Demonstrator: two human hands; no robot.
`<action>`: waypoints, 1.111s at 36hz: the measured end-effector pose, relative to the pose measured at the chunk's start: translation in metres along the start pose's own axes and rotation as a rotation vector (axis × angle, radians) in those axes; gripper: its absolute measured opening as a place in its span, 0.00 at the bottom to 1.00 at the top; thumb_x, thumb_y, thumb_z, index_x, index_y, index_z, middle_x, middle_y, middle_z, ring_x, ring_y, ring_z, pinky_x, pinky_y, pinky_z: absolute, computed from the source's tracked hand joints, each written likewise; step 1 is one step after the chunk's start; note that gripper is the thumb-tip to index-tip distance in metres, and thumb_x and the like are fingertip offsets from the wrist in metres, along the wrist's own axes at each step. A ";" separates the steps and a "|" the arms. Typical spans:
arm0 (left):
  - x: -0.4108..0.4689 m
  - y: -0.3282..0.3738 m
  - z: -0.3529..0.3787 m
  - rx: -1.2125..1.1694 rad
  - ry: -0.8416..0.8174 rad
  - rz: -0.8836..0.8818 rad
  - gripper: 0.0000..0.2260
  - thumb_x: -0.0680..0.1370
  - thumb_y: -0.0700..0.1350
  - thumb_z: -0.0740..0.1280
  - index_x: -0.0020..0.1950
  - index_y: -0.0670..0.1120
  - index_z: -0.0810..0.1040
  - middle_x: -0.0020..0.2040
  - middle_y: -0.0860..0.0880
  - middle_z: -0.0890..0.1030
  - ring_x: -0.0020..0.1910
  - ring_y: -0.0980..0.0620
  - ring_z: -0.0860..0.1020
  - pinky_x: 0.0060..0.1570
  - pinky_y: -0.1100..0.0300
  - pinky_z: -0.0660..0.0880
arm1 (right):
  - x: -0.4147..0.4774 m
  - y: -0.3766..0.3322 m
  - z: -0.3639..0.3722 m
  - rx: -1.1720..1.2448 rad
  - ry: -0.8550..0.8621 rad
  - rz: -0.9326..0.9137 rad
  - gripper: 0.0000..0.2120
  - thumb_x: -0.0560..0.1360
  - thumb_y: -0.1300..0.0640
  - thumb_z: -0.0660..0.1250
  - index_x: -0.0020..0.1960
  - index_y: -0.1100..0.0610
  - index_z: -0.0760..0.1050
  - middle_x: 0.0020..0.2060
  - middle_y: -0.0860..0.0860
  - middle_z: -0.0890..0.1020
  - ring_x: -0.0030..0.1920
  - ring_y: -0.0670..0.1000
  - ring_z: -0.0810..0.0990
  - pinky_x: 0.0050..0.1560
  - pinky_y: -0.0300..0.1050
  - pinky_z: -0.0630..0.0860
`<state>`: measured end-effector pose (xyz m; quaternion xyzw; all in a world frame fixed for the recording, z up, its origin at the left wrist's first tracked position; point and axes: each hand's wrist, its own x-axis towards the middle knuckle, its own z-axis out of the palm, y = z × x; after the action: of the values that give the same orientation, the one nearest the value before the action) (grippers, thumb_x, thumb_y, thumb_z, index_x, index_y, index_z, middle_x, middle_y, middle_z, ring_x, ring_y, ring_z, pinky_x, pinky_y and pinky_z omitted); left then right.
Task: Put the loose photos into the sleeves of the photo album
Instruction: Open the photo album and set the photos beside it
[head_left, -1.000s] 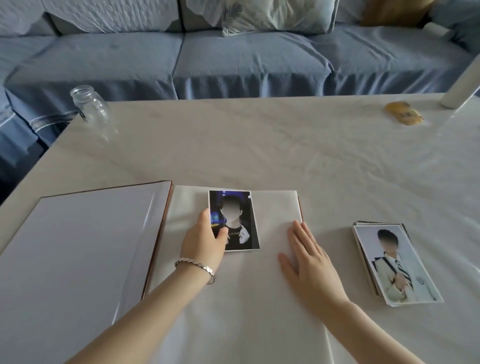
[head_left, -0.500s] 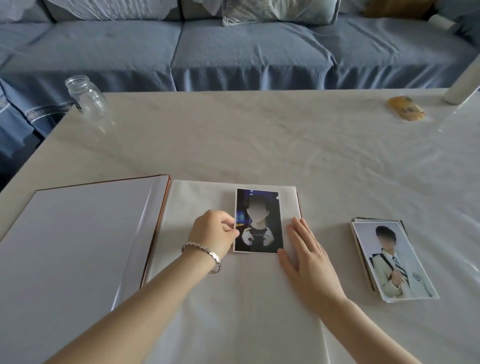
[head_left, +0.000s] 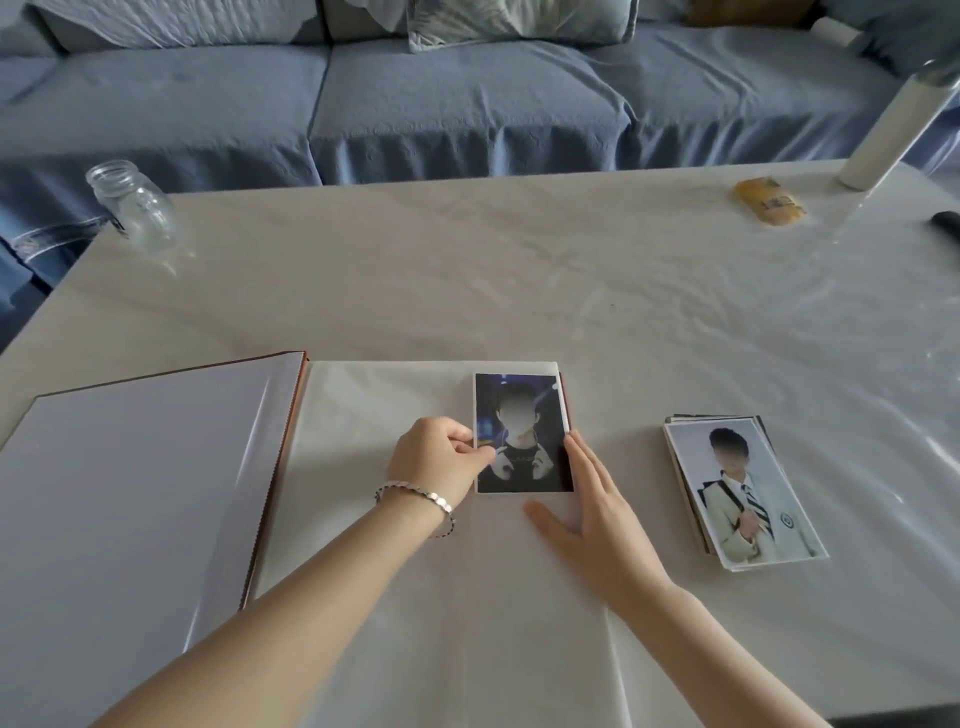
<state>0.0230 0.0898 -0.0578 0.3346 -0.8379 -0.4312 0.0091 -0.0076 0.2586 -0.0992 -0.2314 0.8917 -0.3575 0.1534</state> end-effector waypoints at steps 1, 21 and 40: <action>-0.001 0.001 0.001 0.025 0.010 -0.002 0.07 0.70 0.44 0.73 0.46 0.45 0.80 0.41 0.47 0.82 0.46 0.47 0.80 0.46 0.60 0.75 | -0.001 0.000 -0.003 -0.017 -0.017 -0.003 0.37 0.74 0.45 0.65 0.76 0.50 0.49 0.75 0.40 0.52 0.73 0.43 0.57 0.67 0.32 0.56; -0.014 -0.002 0.010 -0.034 0.157 0.061 0.21 0.73 0.40 0.70 0.64 0.47 0.70 0.51 0.51 0.72 0.37 0.56 0.73 0.41 0.63 0.66 | -0.043 0.063 -0.105 -0.608 -0.068 0.153 0.38 0.71 0.37 0.63 0.73 0.52 0.53 0.70 0.50 0.58 0.74 0.51 0.53 0.68 0.44 0.59; -0.048 -0.002 0.014 -0.136 -0.128 0.180 0.12 0.73 0.36 0.68 0.40 0.55 0.76 0.40 0.56 0.81 0.37 0.60 0.79 0.41 0.72 0.73 | -0.052 0.047 -0.106 -0.677 -0.037 0.142 0.13 0.80 0.53 0.52 0.62 0.53 0.68 0.62 0.46 0.71 0.54 0.50 0.76 0.43 0.42 0.69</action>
<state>0.0574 0.1265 -0.0552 0.2284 -0.8323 -0.5049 0.0172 -0.0243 0.3756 -0.0532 -0.2131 0.9706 -0.0255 0.1087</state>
